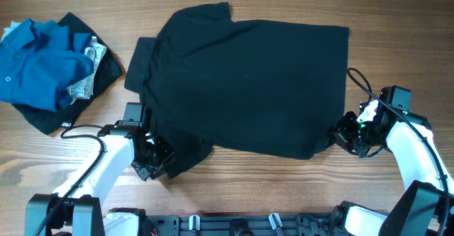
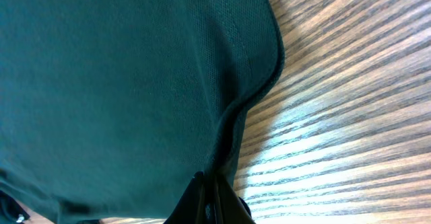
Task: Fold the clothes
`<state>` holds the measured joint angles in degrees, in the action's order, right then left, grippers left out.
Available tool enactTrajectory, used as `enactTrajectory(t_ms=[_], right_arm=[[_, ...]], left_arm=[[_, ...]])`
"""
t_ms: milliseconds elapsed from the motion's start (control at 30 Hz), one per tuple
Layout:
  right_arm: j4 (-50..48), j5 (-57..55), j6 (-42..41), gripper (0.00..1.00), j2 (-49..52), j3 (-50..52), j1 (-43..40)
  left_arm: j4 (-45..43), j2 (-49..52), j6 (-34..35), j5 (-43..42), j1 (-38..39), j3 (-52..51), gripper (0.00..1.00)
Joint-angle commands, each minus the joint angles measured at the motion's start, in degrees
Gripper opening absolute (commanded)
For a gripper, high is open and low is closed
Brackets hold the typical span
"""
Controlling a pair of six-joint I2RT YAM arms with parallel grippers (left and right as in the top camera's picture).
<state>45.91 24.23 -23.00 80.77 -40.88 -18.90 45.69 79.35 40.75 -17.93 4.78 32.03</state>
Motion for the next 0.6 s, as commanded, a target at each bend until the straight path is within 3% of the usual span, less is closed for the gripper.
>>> enactTrajectory(t_ms=[0, 200, 300, 567], right_arm=[[0.90, 1.09, 1.22, 0.04, 0.33, -1.05, 0.28], [7.98, 4.31, 1.75, 0.04, 0.31, -3.37, 0.28], [14.10, 0.17, 2.23, 0.04, -1.22, -7.89, 0.28], [17.66, -6.43, 1.11, 0.04, -4.37, -9.55, 0.28]], left_arm=[[2.49, 1.22, -3.43, -5.31, 0.15, -1.64, 0.04], [12.55, -3.37, -10.88, -4.96, -3.82, 7.23, 0.04], [19.37, -9.14, -12.07, 4.22, -5.31, 15.54, 0.04], [18.73, -14.56, -12.07, 8.76, -5.31, 17.59, 0.04]])
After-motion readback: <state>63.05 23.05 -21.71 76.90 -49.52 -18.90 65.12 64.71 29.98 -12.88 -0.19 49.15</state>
